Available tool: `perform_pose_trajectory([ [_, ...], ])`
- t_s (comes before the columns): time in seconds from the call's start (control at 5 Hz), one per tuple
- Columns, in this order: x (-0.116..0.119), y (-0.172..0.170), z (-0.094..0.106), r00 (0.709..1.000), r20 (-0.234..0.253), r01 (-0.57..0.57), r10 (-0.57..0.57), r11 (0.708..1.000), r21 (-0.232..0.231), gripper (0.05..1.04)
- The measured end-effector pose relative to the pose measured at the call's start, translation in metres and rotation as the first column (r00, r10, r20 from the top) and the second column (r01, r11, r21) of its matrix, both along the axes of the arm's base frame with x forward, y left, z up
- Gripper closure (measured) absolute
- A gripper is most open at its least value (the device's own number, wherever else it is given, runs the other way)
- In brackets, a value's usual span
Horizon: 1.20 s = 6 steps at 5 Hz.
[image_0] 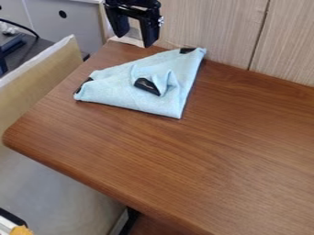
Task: Move the cloth from left of the table to the middle of the table
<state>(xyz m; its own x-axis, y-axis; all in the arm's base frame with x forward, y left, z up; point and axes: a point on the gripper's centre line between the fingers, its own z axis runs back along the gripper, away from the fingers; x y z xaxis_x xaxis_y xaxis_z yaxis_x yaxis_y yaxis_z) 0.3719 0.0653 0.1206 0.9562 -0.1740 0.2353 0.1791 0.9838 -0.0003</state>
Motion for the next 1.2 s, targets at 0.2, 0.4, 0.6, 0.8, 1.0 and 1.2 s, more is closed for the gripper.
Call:
perform_pose_trajectory([
  [0.2,0.000,0.000,-0.016,0.999,-0.040,0.003,-0.003,1.000,-0.008,0.083],
  [0.4,0.006,-0.001,-0.034,0.999,-0.044,0.021,-0.021,1.000,-0.008,0.083],
  [0.6,0.015,0.001,-0.053,0.999,-0.031,0.016,-0.016,1.000,-0.002,0.083],
  [0.8,0.019,0.001,-0.068,1.000,-0.019,0.013,-0.013,1.000,-0.005,0.083],
  [1.0,0.018,0.000,-0.084,0.999,-0.030,0.011,-0.011,1.000,-0.016,0.083],
  [1.2,0.018,-0.001,-0.089,0.999,-0.031,0.008,-0.009,1.000,-0.019,0.083],
])
